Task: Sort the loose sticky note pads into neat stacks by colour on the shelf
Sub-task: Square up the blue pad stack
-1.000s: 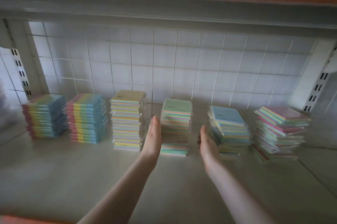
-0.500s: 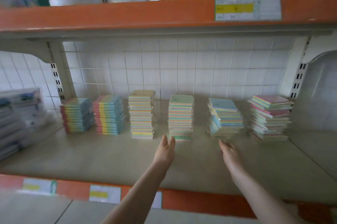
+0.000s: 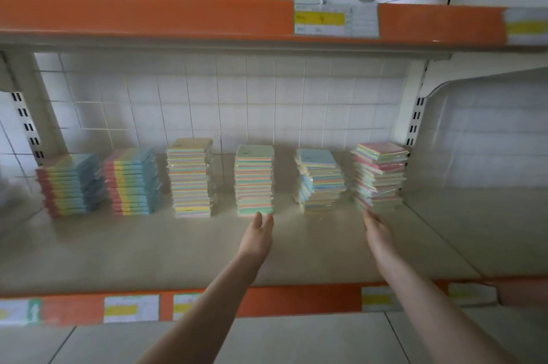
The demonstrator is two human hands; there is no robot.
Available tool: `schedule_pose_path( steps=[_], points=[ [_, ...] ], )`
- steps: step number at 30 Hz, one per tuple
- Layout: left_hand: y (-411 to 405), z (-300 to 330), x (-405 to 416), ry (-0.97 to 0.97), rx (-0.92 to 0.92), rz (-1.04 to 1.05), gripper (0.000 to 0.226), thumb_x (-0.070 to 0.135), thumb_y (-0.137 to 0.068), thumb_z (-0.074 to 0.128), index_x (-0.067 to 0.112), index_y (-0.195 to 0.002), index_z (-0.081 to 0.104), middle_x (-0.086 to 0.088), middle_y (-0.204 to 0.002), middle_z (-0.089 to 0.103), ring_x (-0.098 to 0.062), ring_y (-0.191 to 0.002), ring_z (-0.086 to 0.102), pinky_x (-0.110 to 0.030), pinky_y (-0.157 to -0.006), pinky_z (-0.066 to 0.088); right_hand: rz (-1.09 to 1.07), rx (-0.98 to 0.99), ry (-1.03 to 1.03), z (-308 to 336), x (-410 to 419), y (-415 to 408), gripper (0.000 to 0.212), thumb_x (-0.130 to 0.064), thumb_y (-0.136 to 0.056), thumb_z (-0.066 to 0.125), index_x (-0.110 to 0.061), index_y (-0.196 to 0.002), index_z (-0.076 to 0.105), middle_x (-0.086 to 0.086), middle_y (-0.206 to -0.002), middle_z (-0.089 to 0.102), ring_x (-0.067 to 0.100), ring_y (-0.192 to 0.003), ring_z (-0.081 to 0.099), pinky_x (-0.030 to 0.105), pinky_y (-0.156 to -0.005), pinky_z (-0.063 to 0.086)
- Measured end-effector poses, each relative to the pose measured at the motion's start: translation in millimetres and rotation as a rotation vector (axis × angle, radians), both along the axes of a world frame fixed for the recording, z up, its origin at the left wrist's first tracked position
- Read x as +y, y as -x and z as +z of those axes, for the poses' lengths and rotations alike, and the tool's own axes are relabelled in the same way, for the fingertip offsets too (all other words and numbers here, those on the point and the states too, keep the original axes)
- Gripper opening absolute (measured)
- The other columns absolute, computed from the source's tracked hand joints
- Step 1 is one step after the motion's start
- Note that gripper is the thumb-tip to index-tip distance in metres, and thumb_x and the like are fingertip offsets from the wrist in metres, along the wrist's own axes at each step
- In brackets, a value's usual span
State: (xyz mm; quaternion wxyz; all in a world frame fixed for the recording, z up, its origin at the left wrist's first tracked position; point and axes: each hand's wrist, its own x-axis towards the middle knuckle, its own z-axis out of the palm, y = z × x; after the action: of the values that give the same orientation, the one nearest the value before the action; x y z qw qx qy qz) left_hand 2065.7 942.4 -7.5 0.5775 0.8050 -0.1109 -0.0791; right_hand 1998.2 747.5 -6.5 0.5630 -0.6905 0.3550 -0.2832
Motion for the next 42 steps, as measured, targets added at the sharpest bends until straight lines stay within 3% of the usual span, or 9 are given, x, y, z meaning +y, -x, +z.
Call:
schedule_pose_path(
  steps=[12, 20, 24, 29, 31, 34, 37, 40, 42],
  points=[
    [-15, 2, -78, 0.11, -0.018, 0.046, 0.051, 0.034, -0.104, 0.022, 0.01, -0.149, 0.021, -0.002, -0.157, 0.018, -0.013, -0.145, 0.014, -0.023, -0.113, 0.011, 0.321, 0.067, 0.042, 7, -61, -40, 0.055, -0.048, -0.099, 0.029, -0.017, -0.144, 0.037, 0.005, -0.153, 0.031, 0.024, -0.14, 0.029, 0.034, -0.112, 0.02],
    [-49, 1, -108, 0.293, 0.041, 0.139, 0.064, 0.053, -0.098, 0.014, 0.016, -0.15, 0.021, 0.003, -0.156, 0.02, -0.008, -0.143, 0.016, -0.029, -0.119, 0.008, 0.335, -0.013, -0.126, 8, -69, -83, 0.065, -0.056, -0.097, 0.025, -0.011, -0.139, 0.045, 0.005, -0.148, 0.039, 0.021, -0.135, 0.036, 0.035, -0.113, 0.023],
    [-70, 4, -119, 0.402, 0.07, 0.196, 0.062, 0.056, -0.097, 0.015, 0.023, -0.148, 0.028, 0.007, -0.153, 0.028, -0.009, -0.141, 0.023, -0.037, -0.12, 0.01, 0.315, -0.082, -0.326, 14, -78, -102, 0.069, -0.05, -0.099, 0.027, 0.008, -0.125, 0.054, 0.028, -0.127, 0.053, 0.034, -0.118, 0.05, 0.03, -0.094, 0.037],
    [-97, 16, -135, 0.561, 0.165, 0.2, 0.059, 0.06, -0.096, 0.023, 0.025, -0.133, 0.052, 0.007, -0.135, 0.052, -0.013, -0.129, 0.043, -0.03, -0.112, 0.027, 0.317, -0.167, -0.406, 19, -74, -120, 0.053, -0.06, -0.093, 0.036, -0.019, -0.08, 0.068, 0.006, -0.099, 0.069, 0.018, -0.089, 0.06, 0.036, -0.103, 0.04],
    [-98, 22, -141, 0.633, 0.229, 0.141, 0.062, 0.062, -0.095, 0.023, 0.023, -0.13, 0.055, -0.002, -0.128, 0.061, -0.02, -0.121, 0.054, -0.035, -0.105, 0.039, 0.356, -0.167, -0.386, 19, -74, -126, 0.067, -0.072, -0.085, 0.033, -0.019, -0.103, 0.069, 0.007, -0.12, 0.064, 0.023, -0.106, 0.06, 0.041, -0.107, 0.038],
    [-98, 25, -148, 0.648, 0.291, 0.058, 0.059, 0.065, -0.093, 0.023, 0.027, -0.105, 0.067, 0.002, -0.098, 0.073, -0.016, -0.095, 0.067, -0.032, -0.081, 0.052, 0.406, -0.122, -0.302, 15, -70, -134, 0.117, -0.098, -0.055, 0.028, -0.021, -0.142, 0.041, 0.006, -0.147, 0.04, 0.028, -0.135, 0.037, 0.048, -0.113, 0.028],
    [-98, 24, -148, 0.652, 0.296, 0.04, 0.053, 0.063, -0.093, 0.031, 0.027, -0.105, 0.067, 0.002, -0.095, 0.074, -0.015, -0.091, 0.068, -0.032, -0.078, 0.052, 0.357, -0.078, -0.331, -9, -72, -156, 0.103, -0.095, -0.061, 0.031, -0.025, -0.134, 0.051, 0.003, -0.14, 0.049, 0.028, -0.129, 0.046, 0.049, -0.109, 0.034],
    [-100, 23, -148, 0.637, 0.304, 0.054, 0.048, 0.062, -0.091, 0.038, 0.026, -0.101, 0.068, -0.001, -0.104, 0.071, -0.02, -0.097, 0.066, -0.035, -0.088, 0.05, 0.324, -0.012, -0.387, -38, -82, -184, 0.125, -0.107, -0.024, 0.024, -0.033, -0.116, 0.064, 0.002, -0.131, 0.058, 0.027, -0.118, 0.054, 0.049, -0.104, 0.037],
    [-100, 23, -149, 0.614, 0.289, 0.055, 0.045, 0.061, -0.092, 0.038, 0.028, -0.093, 0.068, 0.001, -0.103, 0.071, -0.019, -0.098, 0.066, -0.035, -0.092, 0.049, 0.339, -0.019, -0.434, -33, -80, -185, 0.123, -0.106, -0.022, 0.023, -0.031, -0.108, 0.069, 0.003, -0.123, 0.062, 0.027, -0.112, 0.058, 0.048, -0.101, 0.041]
  ],
)
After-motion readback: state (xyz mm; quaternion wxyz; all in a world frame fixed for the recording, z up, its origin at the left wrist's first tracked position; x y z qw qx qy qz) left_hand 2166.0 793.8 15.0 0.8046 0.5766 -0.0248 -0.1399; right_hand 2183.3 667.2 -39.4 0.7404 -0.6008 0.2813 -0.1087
